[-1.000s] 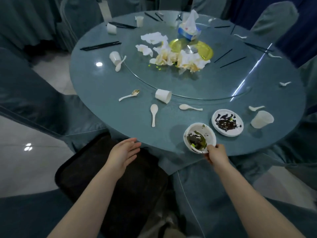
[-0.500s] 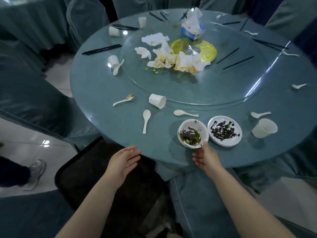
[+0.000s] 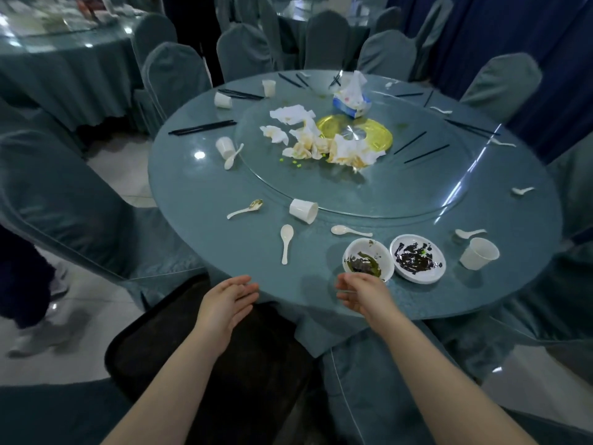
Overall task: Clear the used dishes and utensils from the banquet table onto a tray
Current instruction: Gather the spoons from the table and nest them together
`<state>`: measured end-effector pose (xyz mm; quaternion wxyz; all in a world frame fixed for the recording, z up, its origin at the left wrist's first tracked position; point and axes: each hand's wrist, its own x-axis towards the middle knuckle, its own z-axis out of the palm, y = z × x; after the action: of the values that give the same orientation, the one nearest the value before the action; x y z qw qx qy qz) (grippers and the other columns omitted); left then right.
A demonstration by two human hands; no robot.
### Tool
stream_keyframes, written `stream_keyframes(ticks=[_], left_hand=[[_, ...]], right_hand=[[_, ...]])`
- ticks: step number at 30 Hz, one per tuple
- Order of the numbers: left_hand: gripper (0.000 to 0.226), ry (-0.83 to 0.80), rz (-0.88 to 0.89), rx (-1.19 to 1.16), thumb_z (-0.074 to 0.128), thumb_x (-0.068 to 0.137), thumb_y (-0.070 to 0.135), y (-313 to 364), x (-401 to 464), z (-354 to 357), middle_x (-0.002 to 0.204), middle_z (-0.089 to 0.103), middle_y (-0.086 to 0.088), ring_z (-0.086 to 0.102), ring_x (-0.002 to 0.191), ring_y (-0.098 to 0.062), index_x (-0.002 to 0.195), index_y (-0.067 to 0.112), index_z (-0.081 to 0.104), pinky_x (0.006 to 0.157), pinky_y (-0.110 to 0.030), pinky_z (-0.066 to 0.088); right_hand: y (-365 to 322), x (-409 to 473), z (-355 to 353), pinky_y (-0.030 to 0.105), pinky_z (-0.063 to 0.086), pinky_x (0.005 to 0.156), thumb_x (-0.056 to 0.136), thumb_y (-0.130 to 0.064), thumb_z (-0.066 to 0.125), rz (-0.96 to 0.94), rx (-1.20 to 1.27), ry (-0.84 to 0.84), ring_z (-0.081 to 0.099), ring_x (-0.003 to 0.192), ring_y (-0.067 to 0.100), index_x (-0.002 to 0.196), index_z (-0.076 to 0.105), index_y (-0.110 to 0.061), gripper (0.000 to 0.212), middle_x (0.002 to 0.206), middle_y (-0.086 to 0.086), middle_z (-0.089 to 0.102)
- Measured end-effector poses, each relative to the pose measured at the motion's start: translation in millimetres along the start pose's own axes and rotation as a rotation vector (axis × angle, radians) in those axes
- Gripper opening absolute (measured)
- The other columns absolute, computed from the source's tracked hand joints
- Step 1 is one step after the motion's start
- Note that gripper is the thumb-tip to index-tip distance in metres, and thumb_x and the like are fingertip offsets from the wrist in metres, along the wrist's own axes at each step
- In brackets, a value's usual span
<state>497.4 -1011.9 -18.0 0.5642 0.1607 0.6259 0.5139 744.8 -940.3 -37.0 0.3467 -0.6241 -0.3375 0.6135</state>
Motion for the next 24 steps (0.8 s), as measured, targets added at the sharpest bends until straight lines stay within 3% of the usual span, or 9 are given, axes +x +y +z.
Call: stream_keyframes(ticks=[10, 17, 20, 24], left_hand=[[0.023, 0.038, 0.046, -0.064, 0.046, 0.095, 0.005, 34, 21, 4, 0.099, 0.072, -0.006, 0.068, 0.094, -0.020, 0.099, 0.016, 0.065, 0.073, -0.029, 0.049], [0.019, 0.082, 0.022, 0.004, 0.051, 0.095, 0.001, 48, 55, 33, 0.100, 0.067, -0.010, 0.063, 0.087, -0.019, 0.097, 0.013, 0.065, 0.072, -0.026, 0.049], [0.020, 0.107, -0.007, 0.034, 0.050, 0.095, 0.000, 51, 76, 42, 0.102, 0.066, -0.011, 0.062, 0.088, -0.020, 0.099, 0.011, 0.064, 0.072, -0.026, 0.050], [0.020, 0.149, -0.060, 0.070, 0.050, 0.095, 0.001, 53, 101, 48, 0.100, 0.066, -0.010, 0.062, 0.089, -0.021, 0.098, 0.013, 0.066, 0.072, -0.027, 0.050]], right_hand=[[-48, 33, 3, 0.025, 0.048, 0.066, 0.089, -0.005, 0.060, -0.320, -0.317, 0.046, 0.061, 0.068, 0.010, 0.086, 0.066, -0.019, 0.015, 0.083, 0.001, 0.069], [-78, 121, -6, 0.023, 0.046, 0.062, 0.084, -0.017, 0.067, -0.400, -0.617, 0.156, 0.059, 0.068, 0.004, 0.087, 0.067, -0.028, 0.011, 0.077, -0.015, 0.065], [-81, 166, -9, 0.024, 0.043, 0.071, 0.082, -0.018, 0.066, -0.371, -0.804, 0.139, 0.061, 0.080, 0.011, 0.096, 0.068, -0.025, 0.015, 0.090, -0.007, 0.069], [-84, 212, -7, 0.028, 0.046, 0.080, 0.080, -0.024, 0.067, -0.321, -1.061, -0.007, 0.061, 0.097, 0.022, 0.110, 0.066, -0.020, 0.029, 0.108, 0.002, 0.067]])
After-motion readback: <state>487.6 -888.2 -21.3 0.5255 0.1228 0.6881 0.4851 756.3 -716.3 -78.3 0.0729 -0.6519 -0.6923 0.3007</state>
